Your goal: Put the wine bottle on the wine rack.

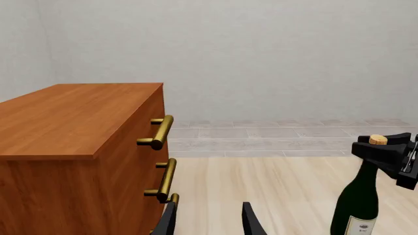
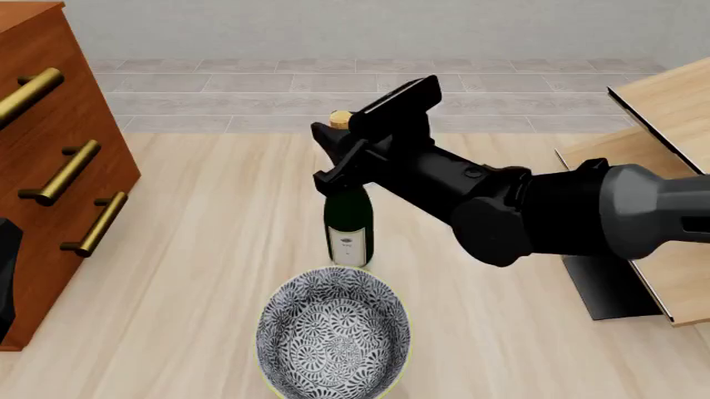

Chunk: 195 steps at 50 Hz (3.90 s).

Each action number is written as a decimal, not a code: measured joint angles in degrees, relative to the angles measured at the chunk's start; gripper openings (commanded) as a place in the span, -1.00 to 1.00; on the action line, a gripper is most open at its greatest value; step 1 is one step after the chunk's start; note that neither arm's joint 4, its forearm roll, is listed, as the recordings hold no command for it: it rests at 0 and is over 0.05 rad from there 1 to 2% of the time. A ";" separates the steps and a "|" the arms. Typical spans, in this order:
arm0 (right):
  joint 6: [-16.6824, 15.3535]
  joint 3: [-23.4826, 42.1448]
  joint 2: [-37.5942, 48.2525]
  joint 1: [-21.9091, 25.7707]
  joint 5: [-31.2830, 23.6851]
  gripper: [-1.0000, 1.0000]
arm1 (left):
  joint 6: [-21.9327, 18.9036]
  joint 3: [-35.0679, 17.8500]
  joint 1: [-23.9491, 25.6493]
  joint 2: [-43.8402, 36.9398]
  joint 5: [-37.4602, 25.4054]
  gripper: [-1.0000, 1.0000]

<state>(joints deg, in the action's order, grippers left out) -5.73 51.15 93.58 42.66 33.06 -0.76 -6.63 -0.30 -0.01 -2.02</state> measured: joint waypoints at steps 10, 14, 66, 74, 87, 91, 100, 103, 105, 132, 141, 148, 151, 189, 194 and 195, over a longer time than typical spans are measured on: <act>-0.60 -0.43 -2.46 -0.38 0.67 -1.00 | -0.05 -0.19 -0.11 0.00 -0.01 1.00; -0.87 -0.80 -3.73 -0.71 0.95 -1.00 | -0.08 -0.30 -0.14 0.00 0.00 1.00; 18.11 10.09 -25.01 -24.67 -28.55 -1.00 | 1.02 -0.16 0.47 0.00 1.48 1.00; 24.32 13.85 -26.37 -29.10 -36.43 -1.00 | 1.37 0.02 0.67 0.00 1.87 1.00; 29.33 18.44 -29.27 -36.49 -45.48 -1.00 | 1.84 0.15 0.98 0.00 2.45 1.00; 30.19 19.39 -29.93 -38.60 -47.50 -1.00 | 1.93 0.11 1.12 0.00 2.56 1.00; 31.35 20.78 -31.11 -43.55 -50.77 -1.00 | 2.06 -0.01 1.69 0.00 2.74 1.00; 31.61 20.94 -31.43 -45.15 -51.50 -1.00 | 2.07 -0.08 1.92 0.00 2.76 1.00; 31.78 20.95 -31.62 -46.16 -51.91 -1.00 | 2.07 -0.12 2.08 0.00 2.77 1.00; 33.65 18.82 -32.57 -57.29 -53.23 -1.00 | 2.11 0.70 3.50 -0.01 3.48 1.00; 34.29 18.43 -32.89 -59.77 -53.72 -1.00 | 2.13 1.03 3.86 0.00 3.70 1.00; 34.67 19.03 -32.85 -61.82 -54.34 -1.00 | 2.08 1.04 4.13 -0.01 3.74 1.00; 34.78 19.42 -32.76 -62.71 -54.65 -1.00 | 2.06 1.01 4.23 -0.01 3.72 1.00; 33.71 26.12 -31.78 -69.59 -61.43 -1.00 | 1.77 1.24 5.43 0.00 3.84 1.00; 33.18 26.79 -32.02 -70.13 -62.51 -1.00 | 1.71 1.23 5.66 0.00 3.83 1.00; 33.10 26.88 -32.10 -70.24 -62.72 -1.00 | 1.69 1.22 5.70 0.00 3.83 1.00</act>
<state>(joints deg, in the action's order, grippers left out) 27.37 78.02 61.48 -27.58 -29.66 0.94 -5.41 5.40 -0.01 1.81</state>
